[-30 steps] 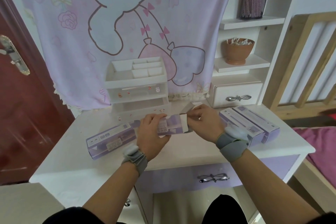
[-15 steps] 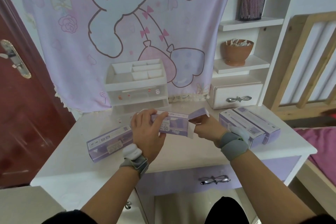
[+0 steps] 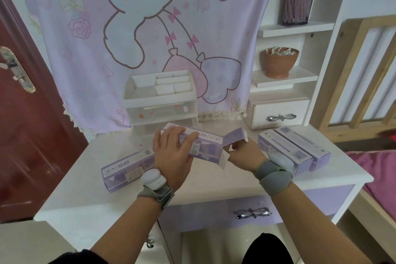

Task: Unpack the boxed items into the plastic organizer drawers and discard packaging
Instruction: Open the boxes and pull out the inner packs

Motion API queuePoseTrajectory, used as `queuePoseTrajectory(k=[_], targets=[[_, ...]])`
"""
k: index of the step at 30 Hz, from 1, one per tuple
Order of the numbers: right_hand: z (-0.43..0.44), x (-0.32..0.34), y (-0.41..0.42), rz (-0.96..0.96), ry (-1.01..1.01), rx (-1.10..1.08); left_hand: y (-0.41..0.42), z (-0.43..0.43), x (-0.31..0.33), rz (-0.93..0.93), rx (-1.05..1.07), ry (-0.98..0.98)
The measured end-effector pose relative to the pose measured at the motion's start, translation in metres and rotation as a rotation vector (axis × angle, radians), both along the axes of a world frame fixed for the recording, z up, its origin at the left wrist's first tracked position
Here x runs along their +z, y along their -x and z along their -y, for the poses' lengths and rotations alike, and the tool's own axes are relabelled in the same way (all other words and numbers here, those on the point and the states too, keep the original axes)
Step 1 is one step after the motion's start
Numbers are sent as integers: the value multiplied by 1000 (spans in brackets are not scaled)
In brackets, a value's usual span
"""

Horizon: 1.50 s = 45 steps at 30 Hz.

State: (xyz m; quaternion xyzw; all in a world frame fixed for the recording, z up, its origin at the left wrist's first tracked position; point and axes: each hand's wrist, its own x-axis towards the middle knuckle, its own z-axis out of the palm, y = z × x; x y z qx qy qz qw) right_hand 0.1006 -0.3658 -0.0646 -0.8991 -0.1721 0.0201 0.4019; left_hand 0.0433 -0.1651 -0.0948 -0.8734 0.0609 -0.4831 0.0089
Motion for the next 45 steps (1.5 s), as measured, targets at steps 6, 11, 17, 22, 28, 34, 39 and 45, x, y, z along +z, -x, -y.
queuePoseTrajectory(k=[6, 11, 17, 22, 28, 34, 39, 45], targets=[[1, 2, -2, -17, 59, 82, 2, 3, -1, -37, 20, 14], [0, -3, -3, -18, -4, 91, 4, 1, 1, -45, 26, 23], [-1, -2, -1, 25, -106, 121, 3, -1, 3, 2, 24, 4], [-1, -7, -1, -34, -214, 146, 6, 0, 6, 28, 29, -12], [2, -8, -3, -205, -288, 248, 7, 1, 5, 40, 30, -7], [0, -15, -6, -594, -586, 253, 5, 1, 3, 67, 38, -7], [0, -21, -10, -671, -629, 212, 4, 2, 1, 48, 43, -46], [11, -24, -13, -714, -711, 163, 9, -3, 0, -164, 146, 130]])
